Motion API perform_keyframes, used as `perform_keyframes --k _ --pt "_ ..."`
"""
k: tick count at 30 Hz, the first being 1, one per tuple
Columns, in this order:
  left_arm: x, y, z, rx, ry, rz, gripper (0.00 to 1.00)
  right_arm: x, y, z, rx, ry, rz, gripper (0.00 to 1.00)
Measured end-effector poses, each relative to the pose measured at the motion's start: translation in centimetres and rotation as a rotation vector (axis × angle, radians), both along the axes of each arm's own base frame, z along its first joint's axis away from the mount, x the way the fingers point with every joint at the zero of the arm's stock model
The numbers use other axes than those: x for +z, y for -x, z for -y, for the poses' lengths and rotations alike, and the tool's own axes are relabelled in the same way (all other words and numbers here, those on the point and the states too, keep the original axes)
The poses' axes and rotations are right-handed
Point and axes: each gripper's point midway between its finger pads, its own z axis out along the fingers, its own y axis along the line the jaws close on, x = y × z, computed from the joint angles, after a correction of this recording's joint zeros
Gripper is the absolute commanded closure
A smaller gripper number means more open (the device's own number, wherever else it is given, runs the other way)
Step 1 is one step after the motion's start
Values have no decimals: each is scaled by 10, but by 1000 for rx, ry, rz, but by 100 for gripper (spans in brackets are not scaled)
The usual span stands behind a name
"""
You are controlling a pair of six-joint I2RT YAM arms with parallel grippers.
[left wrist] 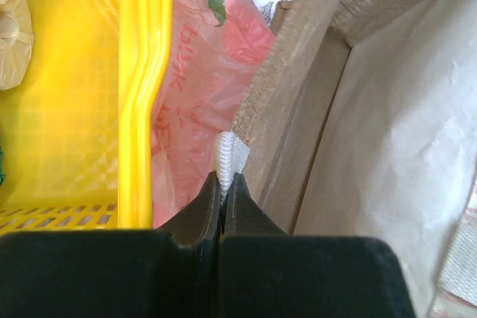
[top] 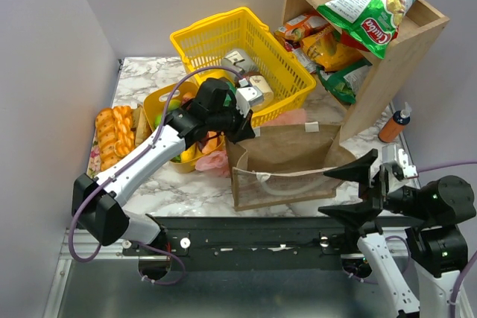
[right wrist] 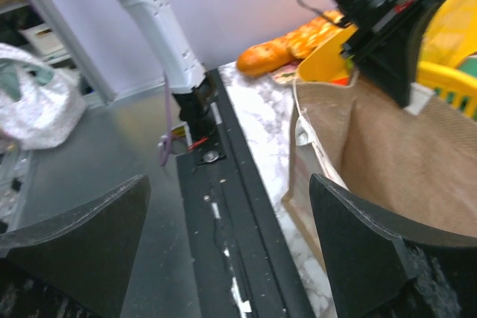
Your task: Place the mixed food into the grocery bags and tie them
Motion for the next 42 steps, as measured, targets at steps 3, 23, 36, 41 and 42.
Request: perform_keyframes --k 3,23,36,41,42 --pt "2 2 -2 0 4 6 100 12 -12 4 -77 9 39 2" --pt "3 2 -1 -1 12 18 100 -52 -111 -31 -166 202 -128 2" --pt "2 -1 -4 17 -1 29 100 -90 -99 -91 -44 418 -34 4" --pt "1 -3 -4 24 -5 33 100 -127 -102 -100 -79 574 -33 9" --pt "1 -3 -4 25 -5 34 100 -133 -103 -100 -88 598 -34 13"
